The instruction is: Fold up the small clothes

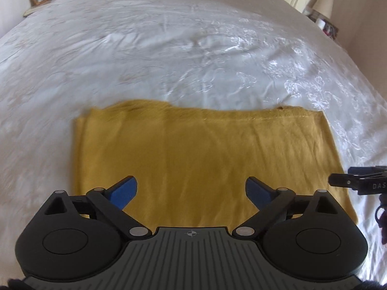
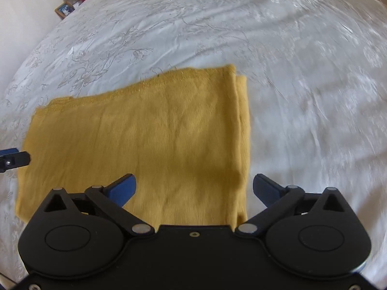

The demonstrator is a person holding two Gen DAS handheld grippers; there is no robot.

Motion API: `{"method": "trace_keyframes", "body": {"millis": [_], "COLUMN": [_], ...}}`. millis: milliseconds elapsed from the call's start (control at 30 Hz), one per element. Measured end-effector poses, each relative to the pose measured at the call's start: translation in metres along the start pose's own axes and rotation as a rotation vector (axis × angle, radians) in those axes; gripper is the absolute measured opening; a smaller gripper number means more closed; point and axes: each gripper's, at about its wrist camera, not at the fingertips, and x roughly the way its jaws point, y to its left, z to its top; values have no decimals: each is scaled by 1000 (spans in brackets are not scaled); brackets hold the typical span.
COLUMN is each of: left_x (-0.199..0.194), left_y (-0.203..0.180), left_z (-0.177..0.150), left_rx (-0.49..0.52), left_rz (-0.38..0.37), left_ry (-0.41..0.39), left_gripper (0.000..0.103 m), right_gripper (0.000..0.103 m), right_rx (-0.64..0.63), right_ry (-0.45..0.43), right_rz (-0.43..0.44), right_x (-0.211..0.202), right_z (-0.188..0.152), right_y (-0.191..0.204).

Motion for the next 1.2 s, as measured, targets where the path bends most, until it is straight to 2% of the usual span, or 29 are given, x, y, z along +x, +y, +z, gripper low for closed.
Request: {"method": "trace_keyframes", "body": {"millis": [167, 267, 333, 467, 633, 700, 800, 933, 1000, 1067, 1200], "left_x": [37, 60, 70, 74, 73, 73, 77, 78, 79, 78, 78], "left_y": [-11, -3, 5, 8, 9, 9, 6, 6, 6, 7, 8], "left_z": [13, 13, 9, 8, 6, 6, 9, 10, 10, 10, 18], "left_rx": [-19, -31, -29, -10, -11, -8, -7, -6, -5, -4, -4], "left_rz": [20, 89, 106, 98, 99, 102, 110, 112, 111, 108, 97], "left_ry": [37, 97, 119, 126, 119, 119, 122, 122, 124, 127, 163], "left_gripper": [98, 98, 103, 103, 103, 103, 103, 103, 103, 103, 103], "right_gripper": [102, 102, 102, 103, 103, 103, 103, 103, 103, 103, 103], "right_rx": [-35, -45, 3, 130, 233, 261, 319, 377, 391, 413, 514], "right_ry": [31, 66, 75, 49, -17, -24, 1, 77, 88, 57, 38], "right_rz": [-16, -62, -77, -72, 42, 119, 271, 439, 467, 479, 517], "right_x": [28, 43, 48, 48, 40, 35, 26, 23, 21, 18, 28], "right_z": [20, 20, 19, 16, 5, 0, -6, -32, -46, -56, -55], "right_y": [3, -6, -23, -55, -78, -86, -94, -90, -86, -86, -101]}}
